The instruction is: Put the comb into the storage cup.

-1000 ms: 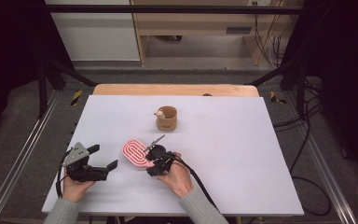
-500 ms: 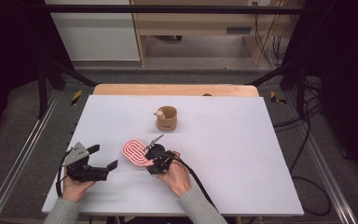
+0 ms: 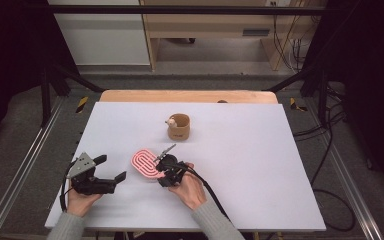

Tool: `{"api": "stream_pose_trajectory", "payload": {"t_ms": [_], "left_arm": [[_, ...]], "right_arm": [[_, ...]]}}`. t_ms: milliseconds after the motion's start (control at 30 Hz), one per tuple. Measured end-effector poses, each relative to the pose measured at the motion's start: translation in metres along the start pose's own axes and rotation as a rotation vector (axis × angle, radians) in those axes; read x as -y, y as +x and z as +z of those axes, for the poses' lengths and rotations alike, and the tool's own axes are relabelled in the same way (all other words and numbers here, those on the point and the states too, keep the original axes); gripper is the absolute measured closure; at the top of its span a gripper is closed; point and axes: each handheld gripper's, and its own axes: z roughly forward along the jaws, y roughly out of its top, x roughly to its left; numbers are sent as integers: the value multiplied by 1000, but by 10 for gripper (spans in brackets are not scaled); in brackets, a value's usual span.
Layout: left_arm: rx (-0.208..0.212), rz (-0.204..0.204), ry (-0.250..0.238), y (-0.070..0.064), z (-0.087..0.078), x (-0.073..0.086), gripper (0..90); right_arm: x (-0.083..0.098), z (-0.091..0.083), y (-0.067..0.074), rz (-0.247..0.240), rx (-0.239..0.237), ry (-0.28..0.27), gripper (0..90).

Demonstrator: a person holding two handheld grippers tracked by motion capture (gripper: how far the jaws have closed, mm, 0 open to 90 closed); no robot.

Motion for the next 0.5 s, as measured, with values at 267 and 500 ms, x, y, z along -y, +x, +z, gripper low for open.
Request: {"api": "stream_pose_trajectory", "payload": {"t_ms": [267, 500], "left_arm": [[7, -4, -7, 0, -1, -1, 12], [18, -10, -11, -2, -2, -3, 11]], "right_arm": [[1, -11, -4, 4, -33, -47, 704], [5, -28, -10, -24, -57, -96, 704]]}}
